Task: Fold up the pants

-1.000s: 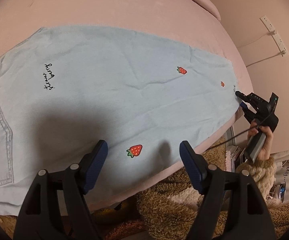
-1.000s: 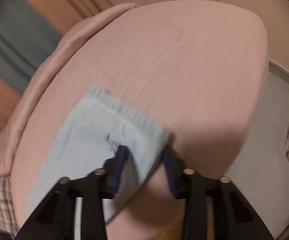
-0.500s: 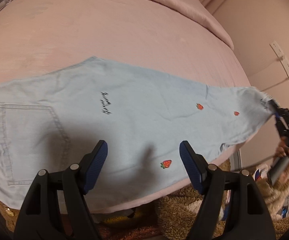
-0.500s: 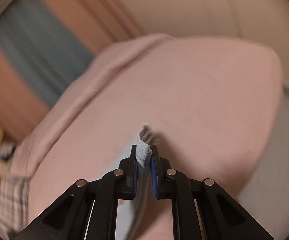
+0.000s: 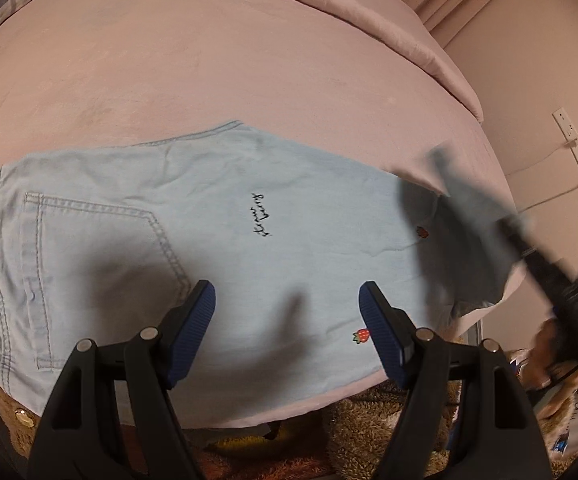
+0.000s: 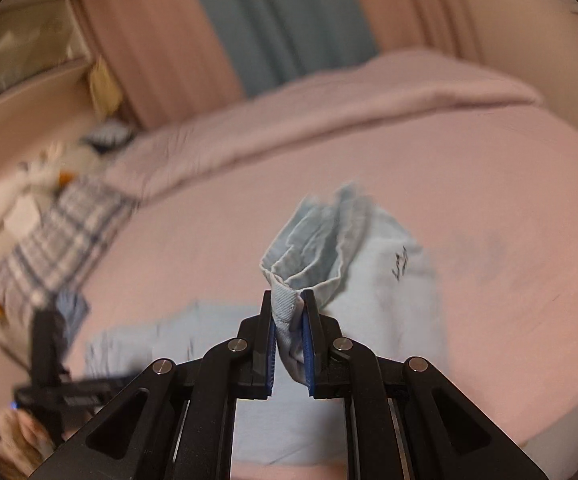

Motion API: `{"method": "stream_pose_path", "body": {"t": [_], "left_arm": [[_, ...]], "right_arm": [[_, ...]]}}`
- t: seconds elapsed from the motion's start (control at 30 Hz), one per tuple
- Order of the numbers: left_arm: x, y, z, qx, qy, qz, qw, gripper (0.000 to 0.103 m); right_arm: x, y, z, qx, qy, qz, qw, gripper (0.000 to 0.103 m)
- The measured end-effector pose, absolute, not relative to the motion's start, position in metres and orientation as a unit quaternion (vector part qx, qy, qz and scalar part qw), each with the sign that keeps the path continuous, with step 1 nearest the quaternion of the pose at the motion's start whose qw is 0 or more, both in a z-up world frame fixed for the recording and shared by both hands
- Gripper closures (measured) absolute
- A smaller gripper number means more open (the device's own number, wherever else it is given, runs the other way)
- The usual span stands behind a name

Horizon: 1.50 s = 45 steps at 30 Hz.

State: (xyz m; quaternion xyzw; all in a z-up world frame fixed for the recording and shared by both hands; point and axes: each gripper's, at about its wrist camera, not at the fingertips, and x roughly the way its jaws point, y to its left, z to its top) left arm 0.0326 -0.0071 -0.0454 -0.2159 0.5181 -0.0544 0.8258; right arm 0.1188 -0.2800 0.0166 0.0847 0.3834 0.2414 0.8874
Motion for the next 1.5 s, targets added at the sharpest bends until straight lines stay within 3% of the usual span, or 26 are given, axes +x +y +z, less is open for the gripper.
{"method": "stream_pose_path", "body": {"t": [0.2, 0.43, 0.67, 0.8, 0.83, 1.07, 1.2, 1.33, 1.37, 1.47, 1.5], "left_arm": [[0.03, -0.005, -0.046, -0.216, 0.522, -0.054, 0.823, 0.028], [0.038, -0.007, -0.05, -0.218, 0.525, -0.055, 0.821, 0.028], [0.045, -0.017, -0.048, -0.207, 0.531, -0.068, 0.819, 0.028], [0.056, -0.027, -0.045, -0.201, 0.53, -0.093, 0.818, 0.028], [0.06, -0.033, -0.042, -0.199, 0.528, -0.106, 0.819, 0.027], [0.099, -0.082, -0.055, -0.188, 0.55, -0.175, 0.795, 0.026], [0.117, -0.104, -0.069, -0.193, 0.568, -0.192, 0.777, 0.028], [0.129, -0.121, -0.085, -0.214, 0.582, -0.198, 0.759, 0.029], [0.13, -0.124, -0.086, -0.214, 0.582, -0.198, 0.759, 0.031], [0.131, -0.133, -0.09, -0.212, 0.581, -0.202, 0.759, 0.058], [0.131, -0.134, -0.092, -0.216, 0.582, -0.208, 0.756, 0.075]], "right_arm": [[0.115, -0.244, -0.051, 0.04, 0.485, 0.228, 0.843, 0.091], [0.102, -0.243, -0.022, 0.051, 0.449, 0.271, 0.85, 0.091], [0.111, -0.232, -0.078, 0.042, 0.524, 0.242, 0.815, 0.089], [0.106, -0.249, -0.06, 0.076, 0.514, 0.261, 0.813, 0.051], [0.103, -0.258, -0.05, 0.078, 0.5, 0.26, 0.822, 0.049], [0.098, -0.31, -0.035, 0.097, 0.452, 0.159, 0.872, 0.049], [0.097, -0.335, -0.05, 0.107, 0.458, 0.102, 0.877, 0.081], [0.097, -0.345, -0.074, 0.131, 0.482, 0.087, 0.862, 0.081], [0.098, -0.346, -0.079, 0.133, 0.487, 0.085, 0.859, 0.081], [0.103, -0.351, -0.088, 0.143, 0.498, 0.083, 0.851, 0.081], [0.104, -0.351, -0.09, 0.146, 0.499, 0.082, 0.85, 0.081]]}}
